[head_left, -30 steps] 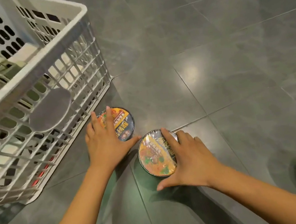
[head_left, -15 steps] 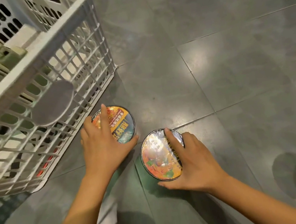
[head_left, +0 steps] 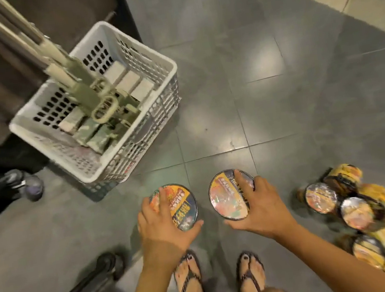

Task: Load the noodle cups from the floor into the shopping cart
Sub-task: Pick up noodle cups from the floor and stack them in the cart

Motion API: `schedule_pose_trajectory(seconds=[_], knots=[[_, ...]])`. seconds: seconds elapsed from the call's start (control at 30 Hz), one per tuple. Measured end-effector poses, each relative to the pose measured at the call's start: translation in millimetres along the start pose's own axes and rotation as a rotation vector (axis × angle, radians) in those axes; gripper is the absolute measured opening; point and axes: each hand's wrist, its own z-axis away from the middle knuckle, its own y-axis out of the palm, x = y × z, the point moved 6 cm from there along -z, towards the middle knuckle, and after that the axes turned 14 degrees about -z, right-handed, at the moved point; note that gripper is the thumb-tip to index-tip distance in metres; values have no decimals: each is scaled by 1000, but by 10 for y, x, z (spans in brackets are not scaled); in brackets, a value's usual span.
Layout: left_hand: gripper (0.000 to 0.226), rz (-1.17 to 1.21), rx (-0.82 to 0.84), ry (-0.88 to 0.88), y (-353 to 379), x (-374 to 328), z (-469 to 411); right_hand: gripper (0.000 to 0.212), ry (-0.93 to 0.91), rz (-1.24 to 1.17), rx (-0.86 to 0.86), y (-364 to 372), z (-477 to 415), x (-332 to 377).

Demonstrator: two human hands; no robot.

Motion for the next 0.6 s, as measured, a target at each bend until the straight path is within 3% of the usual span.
schedule_pose_trajectory(seconds=[0.07,0.27,0.6], knots=[[119,31,-19,-33,-414,68,489,118,123,-38,106,-267,249,157],[120,156,12,-248,-1527,230,1955,119,164,-93,192,-1360,851,1040],[124,240,-166,-574,-2325,669,3641,121,-88,-147,320,-2192,1405,2493]])
